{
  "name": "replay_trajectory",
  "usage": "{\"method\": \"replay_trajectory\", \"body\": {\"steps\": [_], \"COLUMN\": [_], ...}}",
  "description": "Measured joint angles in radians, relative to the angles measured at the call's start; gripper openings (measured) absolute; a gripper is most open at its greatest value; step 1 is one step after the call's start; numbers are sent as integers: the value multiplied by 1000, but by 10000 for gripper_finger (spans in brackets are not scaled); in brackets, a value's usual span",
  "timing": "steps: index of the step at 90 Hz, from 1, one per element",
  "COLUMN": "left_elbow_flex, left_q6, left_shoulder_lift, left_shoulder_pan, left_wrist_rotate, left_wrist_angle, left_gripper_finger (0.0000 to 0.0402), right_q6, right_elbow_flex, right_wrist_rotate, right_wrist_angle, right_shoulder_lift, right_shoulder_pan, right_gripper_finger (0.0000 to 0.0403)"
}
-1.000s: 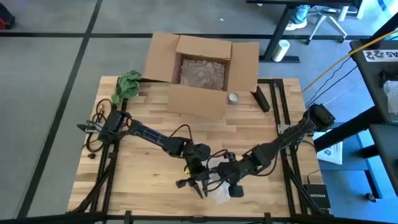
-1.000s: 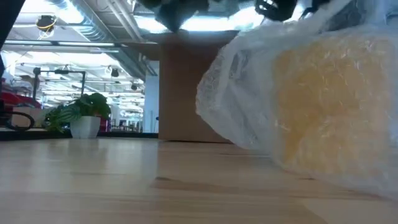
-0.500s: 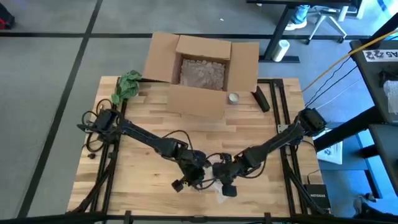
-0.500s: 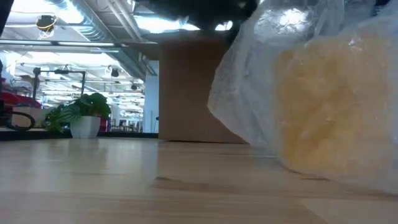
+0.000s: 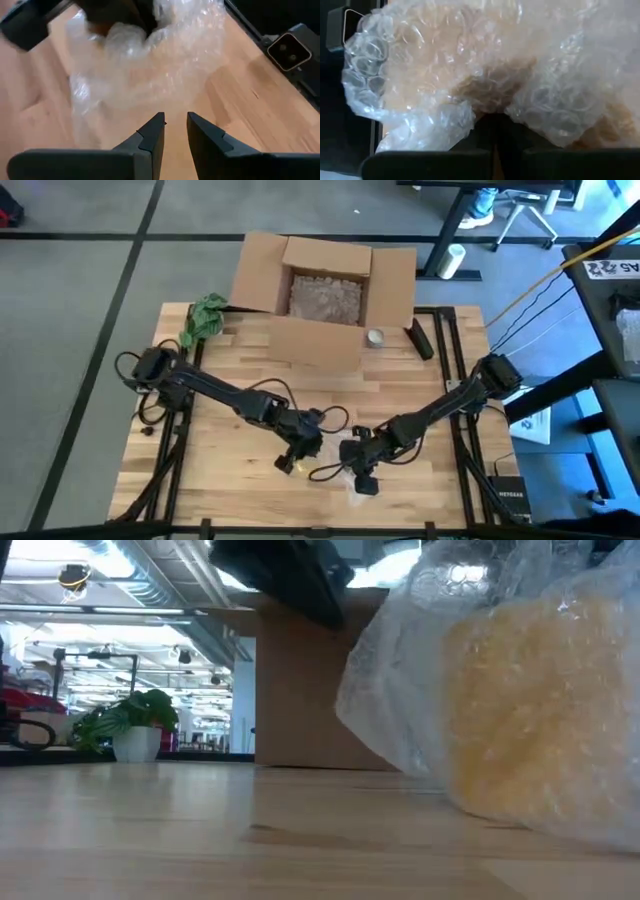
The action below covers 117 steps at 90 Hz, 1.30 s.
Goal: Wrap mug
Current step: Wrap the yellow mug with the bubble wrap
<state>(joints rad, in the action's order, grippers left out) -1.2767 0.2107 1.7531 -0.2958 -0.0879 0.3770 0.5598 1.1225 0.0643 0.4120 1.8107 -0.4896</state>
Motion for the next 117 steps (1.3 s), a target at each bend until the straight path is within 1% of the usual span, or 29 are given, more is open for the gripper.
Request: {"method": "replay_trajectory", "body": {"steps": [10,22,30,38,55,70,87,99,106,117], "left_elbow_flex": [82,200,275,321,328,328,328,328,328,328], "left_q6": [-27,-69,-91,-95,-99,-104,-111,-113,-112,-99], "left_shoulder_lift": [-51,-51,-52,-55,-57,-57,-57,-57,-57,-57], "left_shoulder_pan": [6,24,37,41,42,41,40,36,33,27], "left_wrist_rotate": [3,4,1,-29,-43,-43,-43,-43,-43,-43], "left_wrist_angle": [-53,-139,-260,-347,-362,-361,-363,-377,-397,-442], "left_gripper_finger": [66,66,66,66,66,65,65,65,65,65], "right_q6": [0,1,-4,-7,7,8,4,14,19,19], "right_elbow_flex": [0,15,34,65,148,227,307,337,342,312], "right_wrist_rotate": [-9,-11,-25,-44,-107,-132,-193,-206,-202,-146], "right_wrist_angle": [0,18,50,118,316,408,517,557,552,488], "right_shoulder_lift": [0,-19,-33,-42,-46,-47,-49,-50,-50,-47], "right_shoulder_pan": [-1,-1,-1,-1,-1,-3,-23,-38,-45,-47], "right_gripper_finger": [0,0,0,0,0,0,0,0,0,0]}}
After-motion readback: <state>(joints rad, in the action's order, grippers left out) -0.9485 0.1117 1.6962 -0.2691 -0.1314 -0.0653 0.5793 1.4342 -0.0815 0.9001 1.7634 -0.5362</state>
